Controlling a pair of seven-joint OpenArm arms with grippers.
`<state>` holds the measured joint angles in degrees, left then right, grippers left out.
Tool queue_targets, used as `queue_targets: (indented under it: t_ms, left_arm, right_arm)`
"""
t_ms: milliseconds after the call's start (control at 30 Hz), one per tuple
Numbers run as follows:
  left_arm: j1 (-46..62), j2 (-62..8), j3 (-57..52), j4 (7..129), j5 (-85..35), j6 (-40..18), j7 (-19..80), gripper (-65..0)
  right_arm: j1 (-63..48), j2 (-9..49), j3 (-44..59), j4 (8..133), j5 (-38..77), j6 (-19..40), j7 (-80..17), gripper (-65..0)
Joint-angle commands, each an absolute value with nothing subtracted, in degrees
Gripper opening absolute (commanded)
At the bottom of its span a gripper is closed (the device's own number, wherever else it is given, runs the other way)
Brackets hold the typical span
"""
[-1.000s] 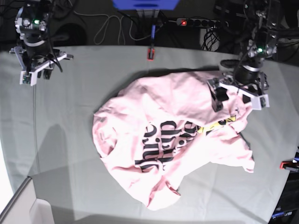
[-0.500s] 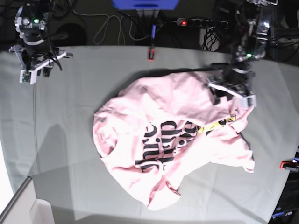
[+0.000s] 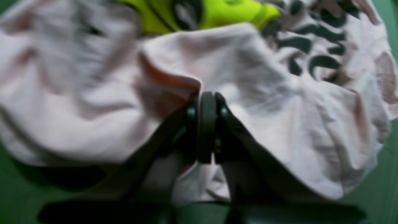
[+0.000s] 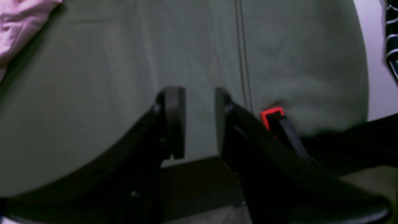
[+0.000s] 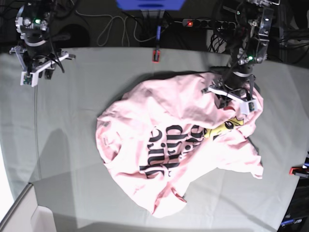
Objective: Layout the t-shirt on the table in an organized manner, then fold the t-shirt properly
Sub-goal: 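Grasp another fold of the shirt with the left gripper and pull it outward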
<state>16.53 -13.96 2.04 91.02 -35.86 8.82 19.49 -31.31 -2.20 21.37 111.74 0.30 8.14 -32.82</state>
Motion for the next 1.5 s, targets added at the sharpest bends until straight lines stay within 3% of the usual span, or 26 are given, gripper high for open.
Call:
queue_targets:
  t_ms: [0, 233, 433, 633, 833, 900, 1067, 1167, 1267, 1467]
  left_arm:
    - [16.75, -14.37, 2.95, 93.23, -35.82, 8.40, 18.24, -64.7]
    - [16.40, -14.55, 19.74, 101.32, -35.38, 8.40, 18.24, -64.7]
    - [8.31, -14.64, 38.55, 106.51, -35.30, 8.66, 18.33, -64.7]
    - [-1.36, -11.38, 49.71, 106.33, -35.38, 8.92, 18.24, -64.7]
    - [-5.58, -6.73, 53.58, 103.69, -35.30, 8.92, 18.24, -63.8]
    - [-6.99, -5.85, 54.99, 100.35, -35.65, 8.92, 18.33, -60.5]
    - [-9.63, -4.44, 59.56, 94.99, -35.74, 8.92, 22.99, -36.8]
    - [-9.54, -4.62, 59.38, 95.16, -35.74, 8.84, 24.66, -28.5]
    - [-9.54, -5.58, 57.98, 98.07, -35.47, 8.84, 24.57, -29.7]
    - [-1.80, -18.42, 41.01, 108.88, -35.82, 8.92, 24.57, -31.9]
  right_arm:
    - [-31.69, -1.80, 21.76, 112.66, 0.31, 8.57, -31.52, -48.1]
    - [-31.25, -1.71, 28.62, 112.66, 0.31, 8.57, -31.52, -48.1]
    - [-29.85, -0.92, 37.93, 112.84, 0.31, 8.66, -31.52, -48.1]
    - [-29.67, -0.92, 43.30, 112.75, 0.31, 8.66, -31.52, -48.1]
    - [-30.02, -0.92, 47.43, 112.75, 0.31, 8.66, -31.52, -48.1]
    - [-30.02, -0.92, 48.22, 112.84, 0.31, 8.66, -31.52, -48.1]
    - [-30.11, -1.27, 48.75, 112.84, 0.31, 12.44, -31.52, -48.1]
    - [-29.85, -2.86, 48.75, 112.92, 0.31, 15.87, -31.52, -48.1]
    - [-29.67, -3.65, 48.75, 113.01, 0.31, 16.84, -31.52, -48.1]
    - [-29.41, -4.88, 48.40, 112.92, 0.31, 17.01, -31.52, -48.1]
